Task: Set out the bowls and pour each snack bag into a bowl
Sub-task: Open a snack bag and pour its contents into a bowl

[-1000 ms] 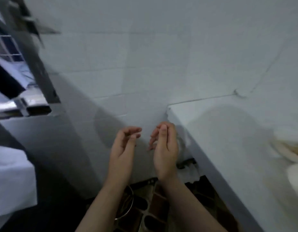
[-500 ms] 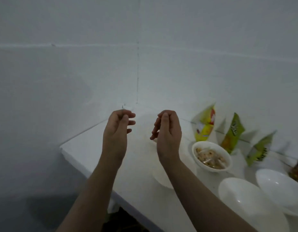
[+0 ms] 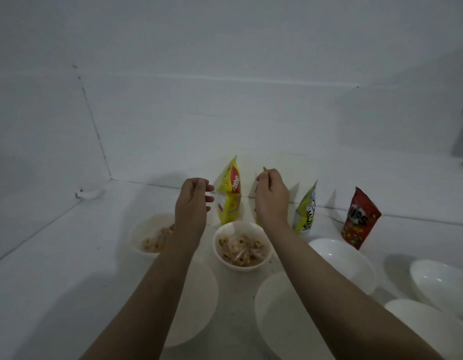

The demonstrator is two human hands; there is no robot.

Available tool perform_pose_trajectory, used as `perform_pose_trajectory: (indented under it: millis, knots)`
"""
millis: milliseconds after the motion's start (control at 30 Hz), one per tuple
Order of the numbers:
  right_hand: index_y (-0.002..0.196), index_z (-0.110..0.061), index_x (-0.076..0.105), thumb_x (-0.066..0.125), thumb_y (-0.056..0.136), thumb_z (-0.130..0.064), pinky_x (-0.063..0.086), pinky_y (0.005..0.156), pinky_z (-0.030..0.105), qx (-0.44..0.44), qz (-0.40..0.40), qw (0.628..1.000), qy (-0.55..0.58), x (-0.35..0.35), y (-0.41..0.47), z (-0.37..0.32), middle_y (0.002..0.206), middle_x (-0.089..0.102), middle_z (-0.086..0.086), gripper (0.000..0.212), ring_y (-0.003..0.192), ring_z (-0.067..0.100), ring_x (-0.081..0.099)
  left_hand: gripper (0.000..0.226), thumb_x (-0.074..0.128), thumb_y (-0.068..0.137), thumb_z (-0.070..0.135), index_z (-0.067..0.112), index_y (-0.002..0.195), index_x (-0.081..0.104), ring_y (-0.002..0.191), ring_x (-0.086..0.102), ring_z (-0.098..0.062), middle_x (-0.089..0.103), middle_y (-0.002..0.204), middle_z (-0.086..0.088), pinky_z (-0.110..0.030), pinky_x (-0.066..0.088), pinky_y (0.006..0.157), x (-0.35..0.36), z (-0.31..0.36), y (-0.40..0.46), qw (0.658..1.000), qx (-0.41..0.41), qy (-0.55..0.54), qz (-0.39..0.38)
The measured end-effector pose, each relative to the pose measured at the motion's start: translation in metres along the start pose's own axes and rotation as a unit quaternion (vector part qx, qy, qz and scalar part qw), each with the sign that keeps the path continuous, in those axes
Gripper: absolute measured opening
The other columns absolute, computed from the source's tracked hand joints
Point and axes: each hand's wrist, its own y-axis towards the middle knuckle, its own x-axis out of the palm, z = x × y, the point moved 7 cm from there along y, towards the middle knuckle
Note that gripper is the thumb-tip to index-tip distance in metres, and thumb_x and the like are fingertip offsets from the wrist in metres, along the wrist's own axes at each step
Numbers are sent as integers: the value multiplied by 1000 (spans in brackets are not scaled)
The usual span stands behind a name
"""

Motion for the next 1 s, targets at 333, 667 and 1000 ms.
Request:
perform_pose_trajectory:
  millis: [333, 667, 1000]
  knots:
    - [92, -10, 56, 28, 101, -48, 51, 76, 40, 89, -155, 965, -192, 83, 78, 23, 91, 61, 7, 48, 88, 30, 61, 18, 41, 102, 25, 18, 96, 56, 71, 58, -11, 65, 93, 3, -24, 45, 63, 25, -13, 91, 999, -23, 33, -21]
    - [70, -10, 48, 42, 90, -12, 44, 64, 33, 187, -314, 835, -412, 160, 98, 75, 78, 53, 6, 21, 71, 23, 54, 20, 38, 102, 24, 15, 102, 57, 71, 57, -15, 64, 89, 1, -26, 44, 65, 33, -54, 140, 994, -83, 39, -57]
    - [78, -17, 57, 38, 100, -28, 40, 71, 30, 106, -185, 935, -282, 121, 114, 38, 94, 64, 8, 31, 91, 29, 60, 17, 38, 100, 10, 11, 100, 55, 61, 50, -13, 58, 78, -1, -23, 42, 52, 40, -43, 144, 997, -43, -40, -44]
